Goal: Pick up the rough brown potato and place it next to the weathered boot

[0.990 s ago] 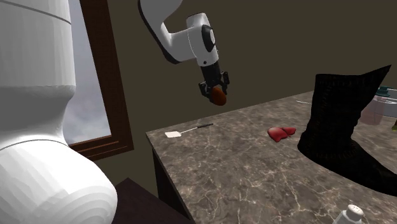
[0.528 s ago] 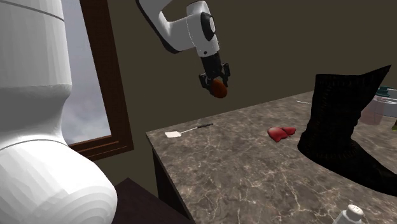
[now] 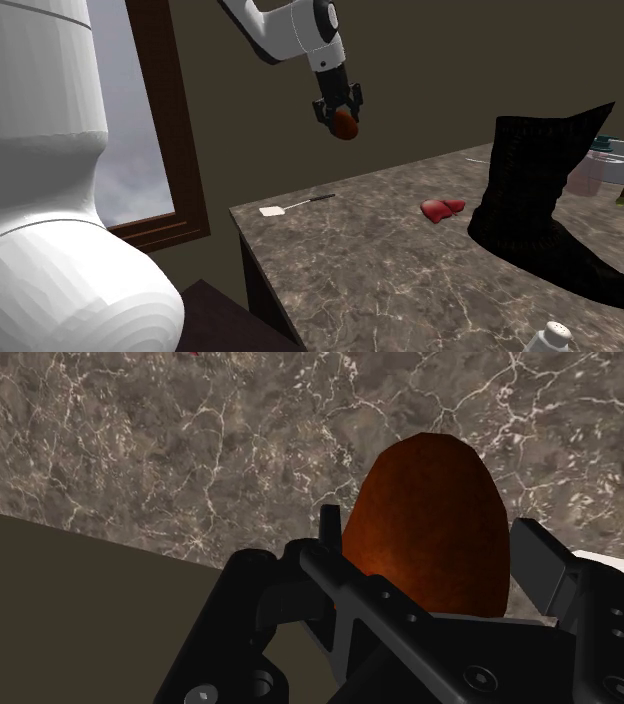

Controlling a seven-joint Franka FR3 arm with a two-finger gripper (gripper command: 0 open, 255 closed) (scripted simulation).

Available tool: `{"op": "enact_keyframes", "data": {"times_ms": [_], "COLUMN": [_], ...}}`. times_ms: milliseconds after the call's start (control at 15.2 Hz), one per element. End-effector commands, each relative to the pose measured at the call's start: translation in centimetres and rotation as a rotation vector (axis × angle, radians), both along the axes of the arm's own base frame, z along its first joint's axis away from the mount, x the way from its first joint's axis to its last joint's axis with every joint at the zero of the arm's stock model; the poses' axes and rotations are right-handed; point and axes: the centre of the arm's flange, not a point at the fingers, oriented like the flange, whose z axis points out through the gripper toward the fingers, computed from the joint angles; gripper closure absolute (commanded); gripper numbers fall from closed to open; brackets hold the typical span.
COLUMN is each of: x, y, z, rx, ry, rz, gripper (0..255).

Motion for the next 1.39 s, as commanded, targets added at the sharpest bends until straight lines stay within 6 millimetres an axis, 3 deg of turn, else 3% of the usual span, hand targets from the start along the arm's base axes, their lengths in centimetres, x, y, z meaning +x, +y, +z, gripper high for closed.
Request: {"op": "enact_keyframes", "data": {"times_ms": [0, 1320], "x": [-0.1, -0.1], "y": [-0.1, -0.1], "z": [1.1, 11.7], "rx": [0.000, 0.000], "ry": [0.000, 0.000], "rz": [0.000, 0.000], "gripper": [255, 255]}}
